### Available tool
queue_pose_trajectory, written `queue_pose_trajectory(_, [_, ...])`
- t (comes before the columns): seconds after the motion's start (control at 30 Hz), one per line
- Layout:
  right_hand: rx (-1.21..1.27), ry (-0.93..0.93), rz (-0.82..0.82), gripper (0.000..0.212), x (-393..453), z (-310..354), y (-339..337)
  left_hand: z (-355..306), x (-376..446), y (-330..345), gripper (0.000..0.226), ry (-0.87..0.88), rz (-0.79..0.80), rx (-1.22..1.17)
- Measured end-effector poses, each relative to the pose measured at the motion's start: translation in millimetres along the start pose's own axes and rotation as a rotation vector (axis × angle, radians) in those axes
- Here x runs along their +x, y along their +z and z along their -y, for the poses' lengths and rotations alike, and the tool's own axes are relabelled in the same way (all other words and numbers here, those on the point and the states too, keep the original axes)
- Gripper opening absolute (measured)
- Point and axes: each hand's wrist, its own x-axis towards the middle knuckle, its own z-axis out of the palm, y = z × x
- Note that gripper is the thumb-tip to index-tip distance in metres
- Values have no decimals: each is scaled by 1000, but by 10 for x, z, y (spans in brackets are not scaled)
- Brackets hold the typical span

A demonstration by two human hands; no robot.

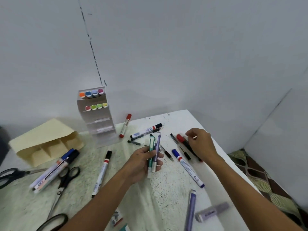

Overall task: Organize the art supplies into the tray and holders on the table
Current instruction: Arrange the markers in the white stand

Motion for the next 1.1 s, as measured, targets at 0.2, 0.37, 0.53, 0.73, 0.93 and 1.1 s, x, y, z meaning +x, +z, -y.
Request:
queue_pose_trajectory(0.2, [-417,123,173,22,30,-320,-119,80,134,212,18,-59,-36,-16])
queue_pose_trajectory(0.37, [-502,48,145,16,26,-397,-99,114,205,328,15,-61,-38,-43])
queue_pose_trajectory(0.53, [-507,17,93,20,-8,-441,-87,140,244,400,18,-69,-48,-60])
queue_pose_trajectory(0.73, [415,143,225,14,61,-398,-475,113,273,349,20,-10,-100,-65])
queue_pose_trajectory(0.93, [690,147,712,9,47,-241,-624,108,285,372,34,-55,-44,-32])
queue_pose_trajectory(1.1, [770,194,582,21,-15,-42,-496,206,221,494,43,-87,181,96])
